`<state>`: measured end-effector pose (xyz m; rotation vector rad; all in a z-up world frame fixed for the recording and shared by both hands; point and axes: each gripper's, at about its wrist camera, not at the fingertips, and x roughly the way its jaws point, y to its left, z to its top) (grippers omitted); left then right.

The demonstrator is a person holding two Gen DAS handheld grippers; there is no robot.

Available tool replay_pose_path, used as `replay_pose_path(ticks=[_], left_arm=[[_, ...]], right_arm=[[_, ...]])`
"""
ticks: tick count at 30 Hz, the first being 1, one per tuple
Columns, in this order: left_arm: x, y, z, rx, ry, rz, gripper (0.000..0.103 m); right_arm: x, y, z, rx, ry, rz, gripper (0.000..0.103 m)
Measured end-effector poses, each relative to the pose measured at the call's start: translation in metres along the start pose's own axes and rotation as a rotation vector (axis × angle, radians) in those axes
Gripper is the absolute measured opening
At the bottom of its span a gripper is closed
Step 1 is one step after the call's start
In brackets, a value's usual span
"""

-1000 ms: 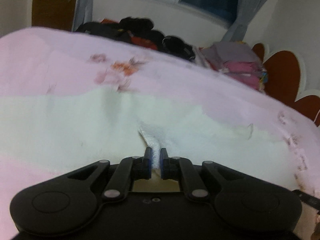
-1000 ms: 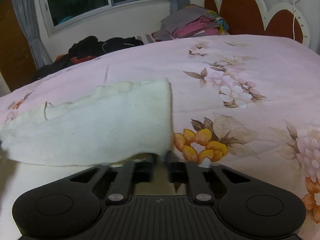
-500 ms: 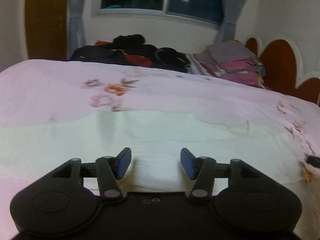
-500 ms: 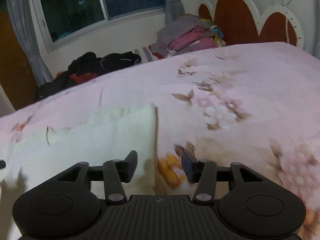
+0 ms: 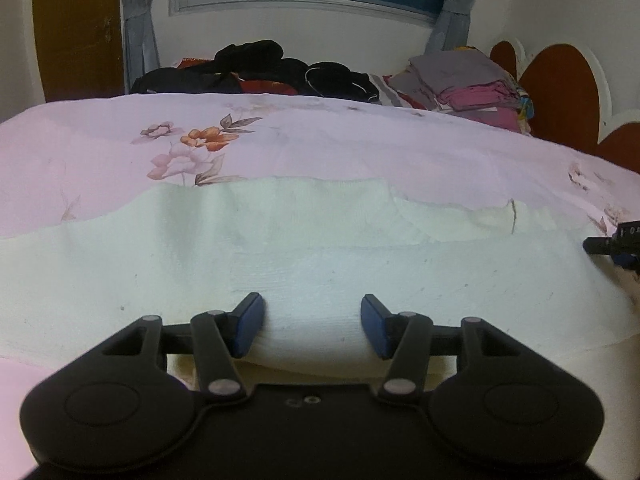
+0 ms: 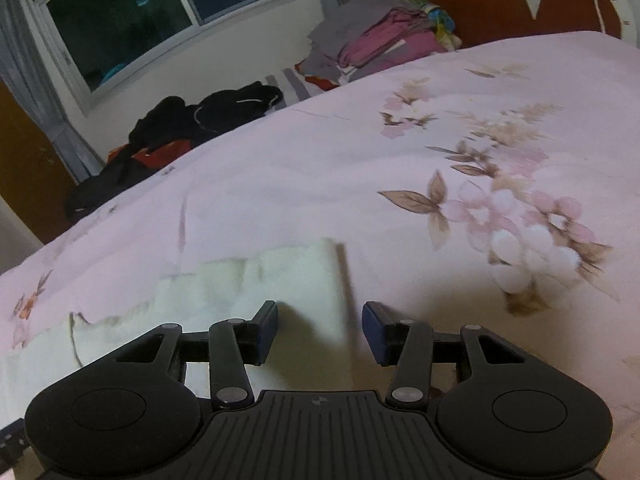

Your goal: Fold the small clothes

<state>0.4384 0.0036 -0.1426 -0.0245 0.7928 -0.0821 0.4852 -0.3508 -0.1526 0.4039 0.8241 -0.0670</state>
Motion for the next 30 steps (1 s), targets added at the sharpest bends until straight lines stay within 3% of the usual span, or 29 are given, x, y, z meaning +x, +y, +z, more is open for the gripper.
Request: replay_pose_path(ticks=[1, 4, 6, 7, 13, 15, 19, 22, 30], left_arm=[[0.000, 0.000, 0.000, -0.002, -0.001, 0.001, 0.054], [-0.002, -0.001, 0.000, 0.004, 0.000, 0.004, 0.054], [-0.003, -0.003, 0.001, 0.013, 0.000, 0.005, 0.054], [-0.001, -0.004, 0.000, 0.015, -0.001, 0.007, 0.055], [-0.008, -0.003, 0.006, -0.004, 0.011, 0.003, 0.060], [-0.014, 0.001, 0.007, -0.027, 0.006, 0.001, 0.065], [-0.030, 0.013, 0.009, -0.067, 0.011, -0.011, 0.065], [-0.046, 0.028, 0.007, -0.095, 0.008, -0.011, 0.069], [-0.089, 0.111, -0.014, -0.282, 0.013, 0.055, 0.070]], right_arm=[[0.001, 0.003, 0.000, -0.008, 0.001, -0.002, 0.012], [-0.006, 0.010, -0.004, -0.084, -0.036, -0.037, 0.006], [-0.009, 0.015, -0.010, -0.150, -0.086, -0.122, 0.006], [-0.003, 0.013, -0.013, -0.156, -0.067, -0.141, 0.006], [-0.022, 0.022, -0.008, -0.176, -0.099, -0.122, 0.007], [-0.037, 0.031, -0.014, -0.199, -0.125, -0.098, 0.010], [-0.049, 0.065, -0.036, -0.281, -0.106, -0.040, 0.014], [-0.041, 0.078, -0.051, -0.330, -0.069, -0.070, 0.045], [-0.046, 0.126, -0.078, -0.342, -0.002, 0.037, 0.044]])
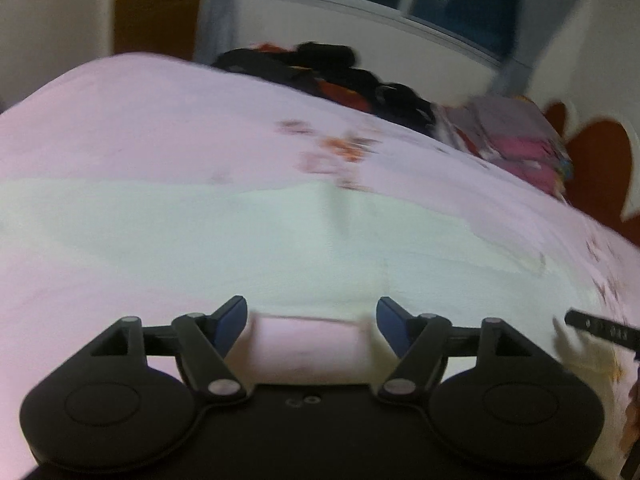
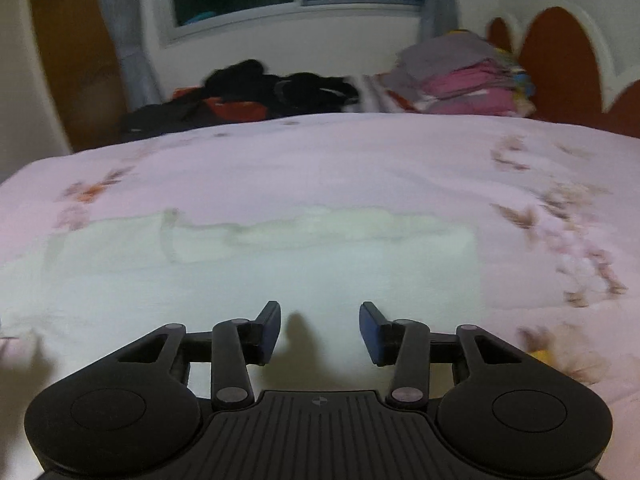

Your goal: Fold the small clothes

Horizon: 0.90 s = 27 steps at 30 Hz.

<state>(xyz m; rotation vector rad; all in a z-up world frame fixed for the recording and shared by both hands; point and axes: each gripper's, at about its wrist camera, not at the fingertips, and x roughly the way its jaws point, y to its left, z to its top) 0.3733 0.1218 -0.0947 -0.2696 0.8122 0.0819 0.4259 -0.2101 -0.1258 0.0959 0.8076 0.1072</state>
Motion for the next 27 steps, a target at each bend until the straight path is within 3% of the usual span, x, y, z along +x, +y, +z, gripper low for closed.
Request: replay_pose_path(ticks=[7, 13, 20, 27], left_arm=[[-0.022, 0.096, 0.006, -0.203, -0.021, 0.101, 0.067], [-0.024, 0.159, 0.016, -0.323, -0.049, 0.153, 0.065], [-0.013, 0.198, 0.026, -0.388, -0.060, 0.175, 0.063], [-0.005, 0.216, 0.031, -0.402, -0.061, 0.163, 0.063]], right_arm=[[0.006, 0.083, -0.001, -0.065, 0.019, 0.136, 0.044], [0.017, 0.145, -0.007, -0.112, 0.035, 0.201, 0.044], [0.031, 0.181, -0.004, -0.111, 0.035, 0.214, 0.044], [0.039, 0.185, -0.002, -0.114, 0.025, 0.154, 0.044]])
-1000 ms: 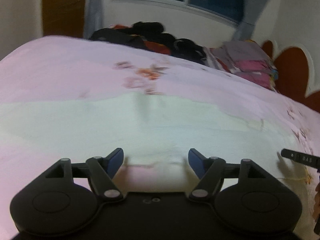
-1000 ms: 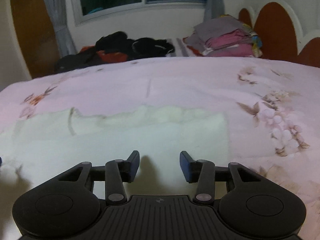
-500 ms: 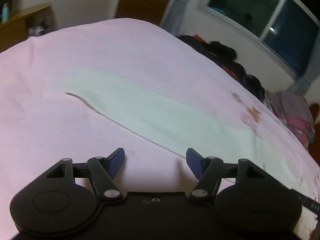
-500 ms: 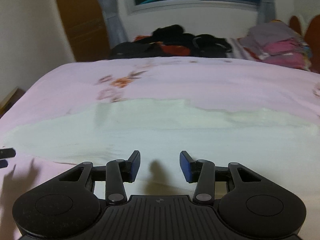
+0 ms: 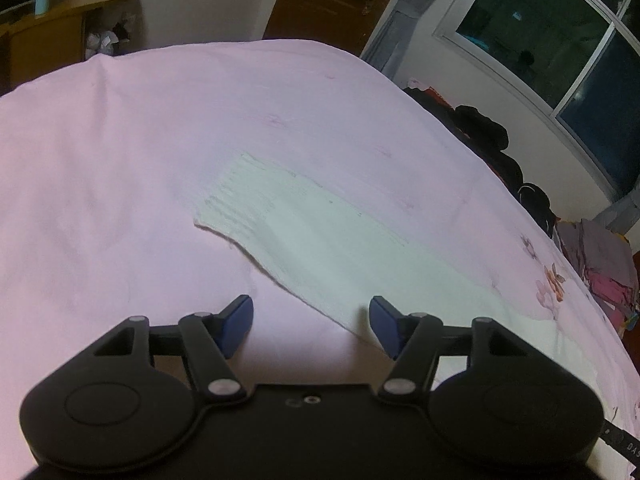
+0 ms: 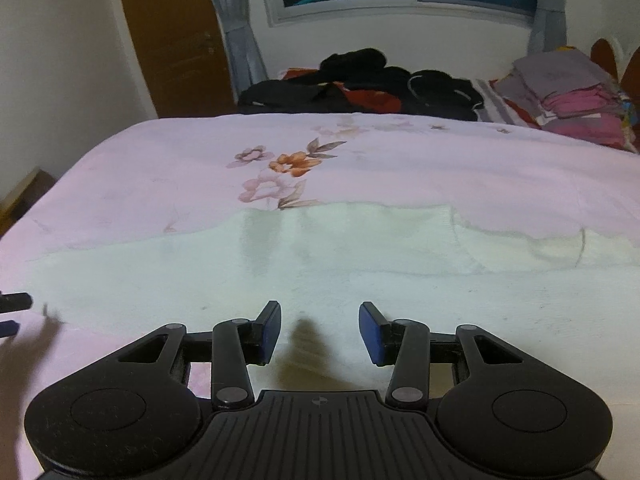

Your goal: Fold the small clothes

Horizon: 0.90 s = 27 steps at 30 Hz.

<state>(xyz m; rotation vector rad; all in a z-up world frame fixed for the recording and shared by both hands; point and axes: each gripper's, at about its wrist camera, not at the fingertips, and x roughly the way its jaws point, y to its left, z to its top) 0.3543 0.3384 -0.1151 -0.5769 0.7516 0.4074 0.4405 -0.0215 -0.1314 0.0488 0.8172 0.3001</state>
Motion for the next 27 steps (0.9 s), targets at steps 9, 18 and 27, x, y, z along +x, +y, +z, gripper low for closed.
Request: replay_pose_path(ticks=[9, 18, 27], left_arm=[[0.012, 0.006, 0.003, -0.037, -0.043, -0.027, 0.056], [0.021, 0.009, 0.005, -0.085, -0.074, -0.013, 0.013], [0.022, 0.006, 0.008, -0.108, -0.100, -0.046, 0.003]], right_arm=[[0.019, -0.004, -0.003, 0.006, 0.033, -0.045, 0.044], [0.025, 0.000, -0.005, -0.011, 0.040, -0.064, 0.044], [0.030, -0.001, -0.008, -0.008, 0.049, -0.064, 0.044]])
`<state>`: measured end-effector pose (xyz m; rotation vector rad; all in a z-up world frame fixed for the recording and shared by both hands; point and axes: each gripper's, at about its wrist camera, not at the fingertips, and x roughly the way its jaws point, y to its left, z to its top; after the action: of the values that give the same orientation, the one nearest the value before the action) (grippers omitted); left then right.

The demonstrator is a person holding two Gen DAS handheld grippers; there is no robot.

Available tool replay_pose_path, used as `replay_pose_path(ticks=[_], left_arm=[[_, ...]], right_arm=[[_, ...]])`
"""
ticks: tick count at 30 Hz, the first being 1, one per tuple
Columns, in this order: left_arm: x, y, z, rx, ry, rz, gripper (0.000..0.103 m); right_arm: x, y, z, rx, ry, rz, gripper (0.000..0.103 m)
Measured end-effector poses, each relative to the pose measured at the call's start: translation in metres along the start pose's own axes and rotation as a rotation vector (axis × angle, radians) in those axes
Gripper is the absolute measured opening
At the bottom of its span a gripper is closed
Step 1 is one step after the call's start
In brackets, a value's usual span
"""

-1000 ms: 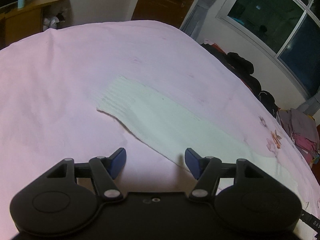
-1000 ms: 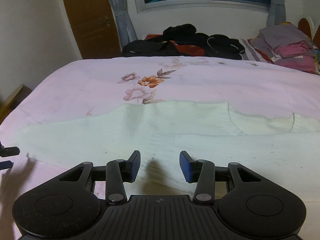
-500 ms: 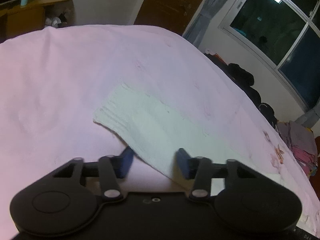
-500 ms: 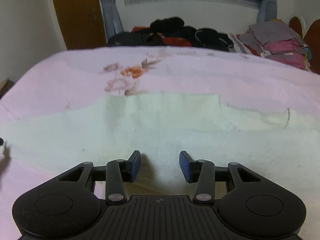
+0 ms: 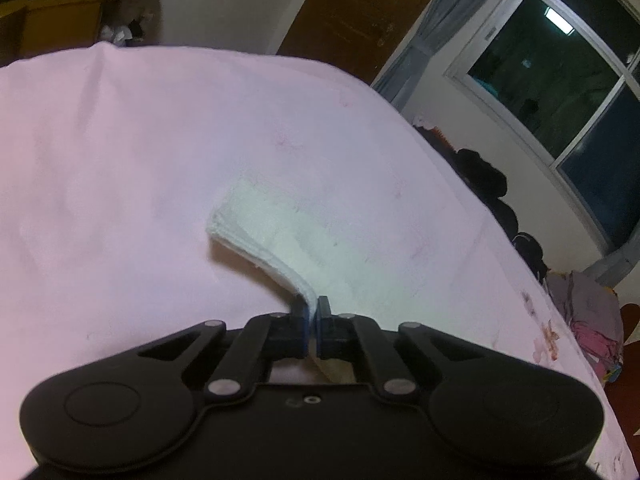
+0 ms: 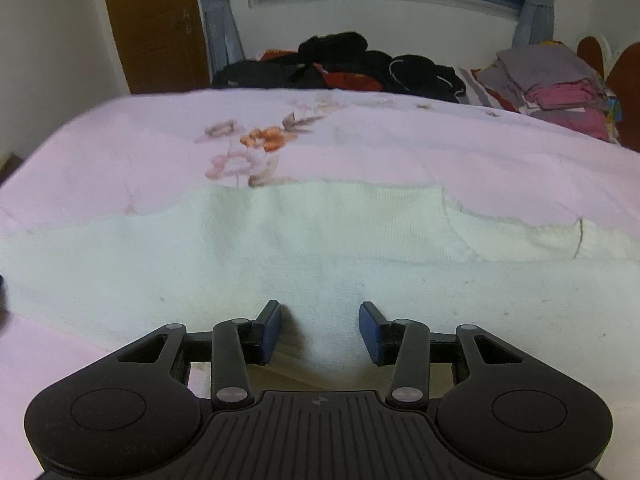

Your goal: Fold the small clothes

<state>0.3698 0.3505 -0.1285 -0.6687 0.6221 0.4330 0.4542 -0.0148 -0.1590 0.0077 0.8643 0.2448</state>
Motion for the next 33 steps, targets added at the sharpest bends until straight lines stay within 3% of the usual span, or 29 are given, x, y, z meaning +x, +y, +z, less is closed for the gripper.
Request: replay_pose_path(ticks=[3, 8, 12, 16, 20, 25, 30, 33], left_arm=[[-0.010, -0.006, 0.001, 0.013, -0.033, -0.025, 0.003], [-0.032, -0.038, 0.006, 0.100, -0.103, -0.094, 0.003], [-0.047, -0.084, -0.001, 0.206, -0.135, -0.186, 0.003], [-0.058, -0.143, -0.022, 0.321, -0.113, -0.314, 0.003], [-0.066, -0.211, -0.066, 0.465, -0.054, -0.458, 0.003], [-0.067, -0.278, -0.150, 0.656, 0.041, -0.586, 0.003], [-0.053, -0.313, -0.229, 0.823, 0.158, -0.593, 0.004], [-0.051, -0.311, -0.258, 0.912, 0.185, -0.551, 0.014]], right_arm=[[0.003, 0.001, -0.001, -0.022, 0.007, -0.003, 0.044], [-0.008, -0.011, 0.002, 0.070, -0.016, 0.049, 0.044], [-0.020, -0.019, 0.002, 0.093, -0.036, 0.061, 0.044], [-0.039, -0.040, 0.003, 0.127, -0.068, 0.053, 0.044], [-0.062, -0.072, 0.000, 0.161, -0.100, 0.017, 0.044], [-0.090, -0.125, -0.016, 0.229, -0.117, -0.052, 0.044], [-0.113, -0.169, -0.036, 0.277, -0.114, -0.092, 0.044], [-0.124, -0.184, -0.042, 0.296, -0.120, -0.093, 0.045]])
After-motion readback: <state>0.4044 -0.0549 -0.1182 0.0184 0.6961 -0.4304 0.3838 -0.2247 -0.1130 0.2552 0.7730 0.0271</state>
